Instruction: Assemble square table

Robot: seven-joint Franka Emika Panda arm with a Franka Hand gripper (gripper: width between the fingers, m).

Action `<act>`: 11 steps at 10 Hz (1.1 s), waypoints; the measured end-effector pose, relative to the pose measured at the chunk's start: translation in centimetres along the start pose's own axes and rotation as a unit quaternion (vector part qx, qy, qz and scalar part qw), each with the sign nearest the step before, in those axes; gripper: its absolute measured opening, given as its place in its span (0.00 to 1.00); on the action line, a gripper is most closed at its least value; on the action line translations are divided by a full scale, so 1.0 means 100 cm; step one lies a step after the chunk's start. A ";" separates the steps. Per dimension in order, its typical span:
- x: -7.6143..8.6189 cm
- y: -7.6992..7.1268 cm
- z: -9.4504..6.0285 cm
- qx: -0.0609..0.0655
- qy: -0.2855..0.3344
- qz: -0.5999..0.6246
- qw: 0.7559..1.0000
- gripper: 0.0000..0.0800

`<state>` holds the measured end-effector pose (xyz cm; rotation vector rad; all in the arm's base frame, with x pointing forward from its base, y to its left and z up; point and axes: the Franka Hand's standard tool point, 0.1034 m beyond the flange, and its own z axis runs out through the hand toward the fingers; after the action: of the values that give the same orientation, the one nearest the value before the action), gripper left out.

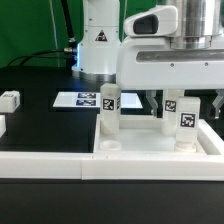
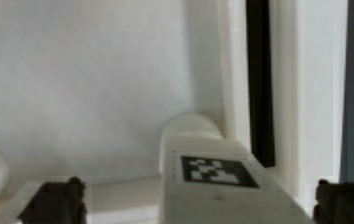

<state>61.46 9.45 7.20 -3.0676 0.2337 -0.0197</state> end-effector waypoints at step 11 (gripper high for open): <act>0.009 0.002 -0.002 -0.003 -0.045 0.118 0.992 0.36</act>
Offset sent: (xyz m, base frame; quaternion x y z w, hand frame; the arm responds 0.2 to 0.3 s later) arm 0.0144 0.0099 0.0011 0.0361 -0.1637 0.0903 0.9817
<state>62.31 9.09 7.35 -3.0145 0.5902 0.1303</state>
